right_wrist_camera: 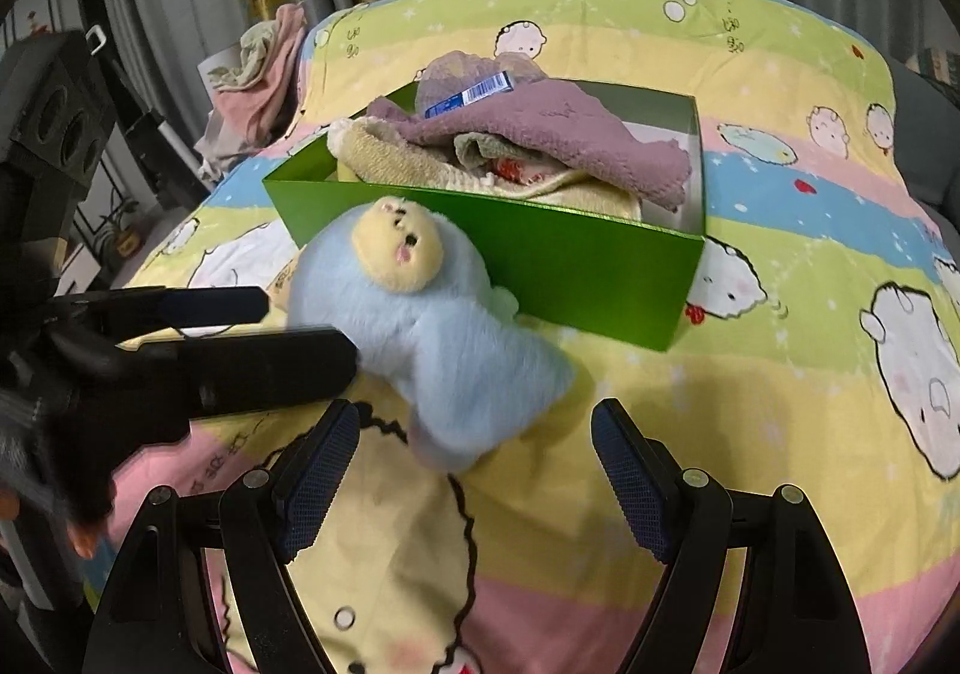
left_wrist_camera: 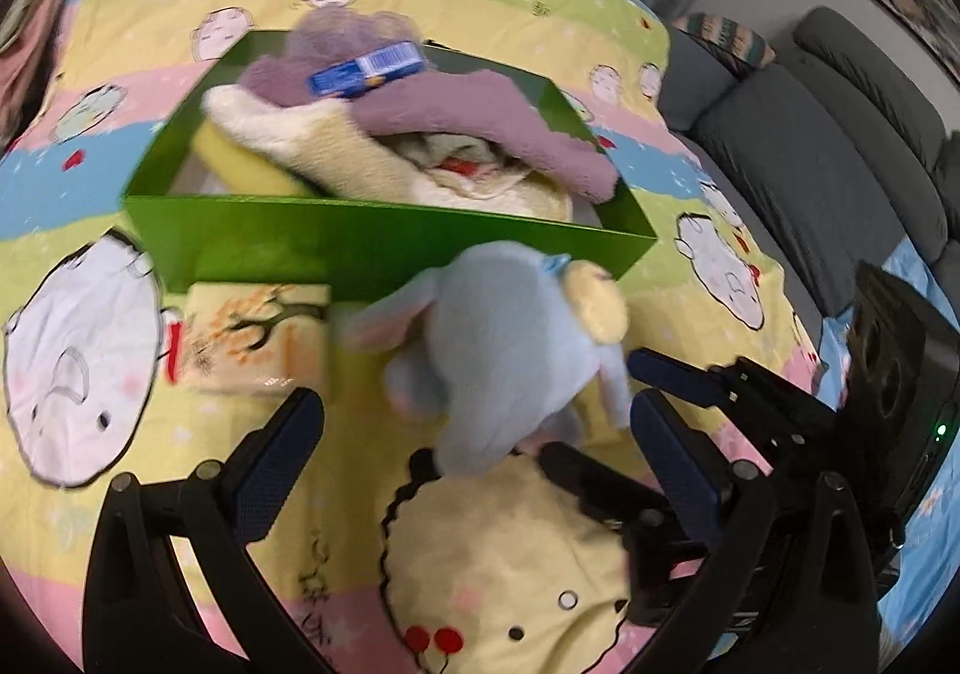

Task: Organize soft objects
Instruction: 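Close both grippers on the light-blue elephant plush and lift it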

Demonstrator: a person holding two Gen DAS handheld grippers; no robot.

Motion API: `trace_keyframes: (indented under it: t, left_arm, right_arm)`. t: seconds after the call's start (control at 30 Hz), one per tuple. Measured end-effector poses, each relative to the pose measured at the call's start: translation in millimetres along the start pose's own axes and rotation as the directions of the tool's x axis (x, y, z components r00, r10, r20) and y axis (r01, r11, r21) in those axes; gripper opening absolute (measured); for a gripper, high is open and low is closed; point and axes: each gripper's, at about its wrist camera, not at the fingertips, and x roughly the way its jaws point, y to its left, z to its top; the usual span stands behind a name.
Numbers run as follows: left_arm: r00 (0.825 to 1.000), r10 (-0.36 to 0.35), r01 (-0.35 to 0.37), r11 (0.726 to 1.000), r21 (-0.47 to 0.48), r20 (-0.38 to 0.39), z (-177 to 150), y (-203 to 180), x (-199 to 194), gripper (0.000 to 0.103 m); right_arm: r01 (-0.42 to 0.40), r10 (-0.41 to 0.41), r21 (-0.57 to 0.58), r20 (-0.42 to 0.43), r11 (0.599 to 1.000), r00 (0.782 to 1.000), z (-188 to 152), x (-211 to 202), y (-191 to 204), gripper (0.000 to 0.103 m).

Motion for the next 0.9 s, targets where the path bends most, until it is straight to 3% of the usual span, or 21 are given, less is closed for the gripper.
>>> trace_keyframes:
  t: [0.33, 0.4, 0.47, 0.53, 0.7, 0.9]
  left_arm:
    - [0.999, -0.028, 0.029, 0.998, 0.056, -0.025, 18.2, -12.3, 33.1, 0.1]
    - [0.999, -0.028, 0.03, 0.997, 0.064, -0.027, 18.9, -13.0, 36.0, 0.093]
    - [0.999, -0.039, 0.041, 0.997, 0.067, -0.038, 18.6, -13.0, 38.4, 0.078]
    - [0.998, -0.041, 0.046, 0.996, 0.077, -0.055, 17.1, -14.5, 41.8, 0.074]
    - [0.998, -0.038, 0.043, 0.995, 0.094, -0.052, 14.5, -18.7, 41.7, 0.072]
    - [0.999, -0.051, 0.052, 0.993, 0.109, -0.016, 12.1, -24.0, 21.7, 0.072]
  right_arm:
    - [-0.045, 0.045, 0.002, -0.023, 0.999, 0.999, 16.7, 25.7, -0.5, 0.08]
    - [-0.057, 0.057, 0.0, -0.024, 0.998, 0.998, 17.6, 28.0, 0.4, 0.069]
    - [-0.06, 0.059, -0.004, -0.028, 0.998, 0.998, 17.8, 29.6, 1.7, 0.061]
    - [-0.049, 0.049, -0.015, -0.028, 0.999, 0.998, 17.8, 30.5, 3.7, 0.057]
    - [-0.037, 0.037, -0.026, -0.022, 0.999, 0.999, 16.7, 26.8, 5.7, 0.047]
    - [-0.046, 0.047, -0.045, 0.016, 0.998, 0.999, 20.7, 5.7, 14.0, 0.042]
